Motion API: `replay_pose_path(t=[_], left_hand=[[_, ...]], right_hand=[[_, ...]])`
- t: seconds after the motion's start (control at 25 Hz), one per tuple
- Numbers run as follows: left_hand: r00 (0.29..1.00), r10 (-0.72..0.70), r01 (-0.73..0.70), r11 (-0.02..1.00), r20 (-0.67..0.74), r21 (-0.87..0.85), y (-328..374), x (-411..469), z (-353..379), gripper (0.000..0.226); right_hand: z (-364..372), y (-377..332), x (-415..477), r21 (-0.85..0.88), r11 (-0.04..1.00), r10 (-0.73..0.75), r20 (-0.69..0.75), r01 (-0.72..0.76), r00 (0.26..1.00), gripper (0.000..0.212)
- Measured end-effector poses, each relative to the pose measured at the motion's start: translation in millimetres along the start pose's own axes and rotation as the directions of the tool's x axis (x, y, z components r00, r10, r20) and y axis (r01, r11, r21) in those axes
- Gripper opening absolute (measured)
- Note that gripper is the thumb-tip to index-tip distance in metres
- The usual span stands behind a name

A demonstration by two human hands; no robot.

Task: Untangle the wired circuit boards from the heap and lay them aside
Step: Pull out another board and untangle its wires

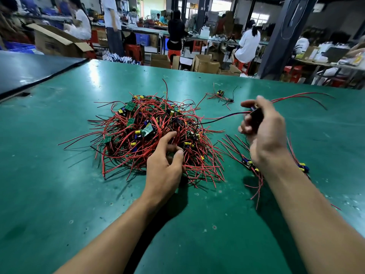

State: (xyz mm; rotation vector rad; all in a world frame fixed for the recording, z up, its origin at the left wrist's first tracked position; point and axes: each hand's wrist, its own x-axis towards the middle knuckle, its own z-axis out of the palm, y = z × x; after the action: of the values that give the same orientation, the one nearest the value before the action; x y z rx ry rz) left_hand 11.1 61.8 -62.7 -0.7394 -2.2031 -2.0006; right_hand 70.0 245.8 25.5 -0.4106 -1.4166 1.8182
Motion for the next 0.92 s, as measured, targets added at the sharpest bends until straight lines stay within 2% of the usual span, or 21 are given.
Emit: replay_pose_path(t=[0.08, 0.12, 0.16, 0.24, 0.32, 0.36, 0.4, 0.52, 0.6, 0.68, 0.72, 0.84, 0.92], left_hand=[[0.999, -0.015, 0.014, 1.000, 0.044, 0.021, -0.7, -0.7, -0.7, 0.014], [0.996, -0.033, 0.031, 0.999, 0.085, 0.026, 0.3, -1.9, -0.5, 0.007], [0.988, -0.072, 0.072, 0.997, 0.135, 0.004, 1.9, -3.8, 0.9, 0.011], [0.938, -0.208, 0.261, 0.950, 0.278, -0.172, 7.8, -9.7, 6.0, 0.023], [0.853, -0.299, 0.461, 0.815, 0.428, -0.350, 15.7, -14.7, 12.8, 0.024], [0.827, -0.307, 0.503, 0.778, 0.471, -0.377, 17.8, -16.6, 15.6, 0.021], [0.815, -0.303, 0.514, 0.770, 0.494, -0.377, 18.3, -18.1, 17.6, 0.018], [0.810, -0.270, 0.498, 0.785, 0.521, -0.369, 18.8, -19.7, 21.0, 0.012], [0.782, -0.268, 0.539, 0.744, 0.563, -0.394, 18.9, -20.3, 20.5, 0.021], [0.754, -0.266, 0.582, 0.696, 0.601, -0.421, 18.5, -19.8, 19.9, 0.020], [0.745, -0.272, 0.594, 0.686, 0.609, -0.421, 17.8, -19.5, 19.3, 0.019], [0.745, -0.301, 0.603, 0.685, 0.595, -0.409, 15.7, -18.6, 18.0, 0.016], [0.755, -0.293, 0.589, 0.698, 0.587, -0.408, 14.0, -19.0, 16.9, 0.014]], right_hand=[[-4.0, 0.6, -13.6, 0.137, 0.981, 0.110, 0.169, -0.134, 0.979, 0.040], [-4.9, 7.1, -24.6, 0.113, 0.976, 0.152, 0.251, -0.184, 0.956, 0.041], [-5.3, 18.0, -36.4, 0.017, 0.982, 0.173, 0.312, -0.188, 0.934, 0.041], [-4.5, 42.1, -58.3, -0.143, 0.973, 0.222, 0.391, -0.180, 0.893, 0.035], [-2.8, 56.7, -72.4, -0.083, 0.948, 0.310, 0.445, -0.306, 0.840, 0.028], [-3.3, 59.5, -75.6, -0.028, 0.926, 0.346, 0.468, -0.377, 0.813, 0.028], [-4.8, 59.8, -76.6, 0.002, 0.911, 0.360, 0.484, -0.412, 0.798, 0.030], [-13.6, 59.4, -76.3, -0.031, 0.918, 0.353, 0.516, -0.394, 0.781, 0.036], [-16.1, 58.7, -77.5, -0.101, 0.899, 0.407, 0.552, -0.427, 0.728, 0.039], [-15.4, 58.3, -79.1, -0.147, 0.877, 0.454, 0.566, -0.457, 0.688, 0.045], [-14.0, 58.2, -79.4, -0.158, 0.884, 0.448, 0.552, -0.440, 0.703, 0.044], [-15.9, 57.3, -76.0, -0.266, 0.938, 0.322, 0.430, -0.223, 0.843, 0.030], [-19.9, 55.9, -71.5, -0.351, 0.921, 0.305, 0.380, -0.169, 0.873, 0.025]])
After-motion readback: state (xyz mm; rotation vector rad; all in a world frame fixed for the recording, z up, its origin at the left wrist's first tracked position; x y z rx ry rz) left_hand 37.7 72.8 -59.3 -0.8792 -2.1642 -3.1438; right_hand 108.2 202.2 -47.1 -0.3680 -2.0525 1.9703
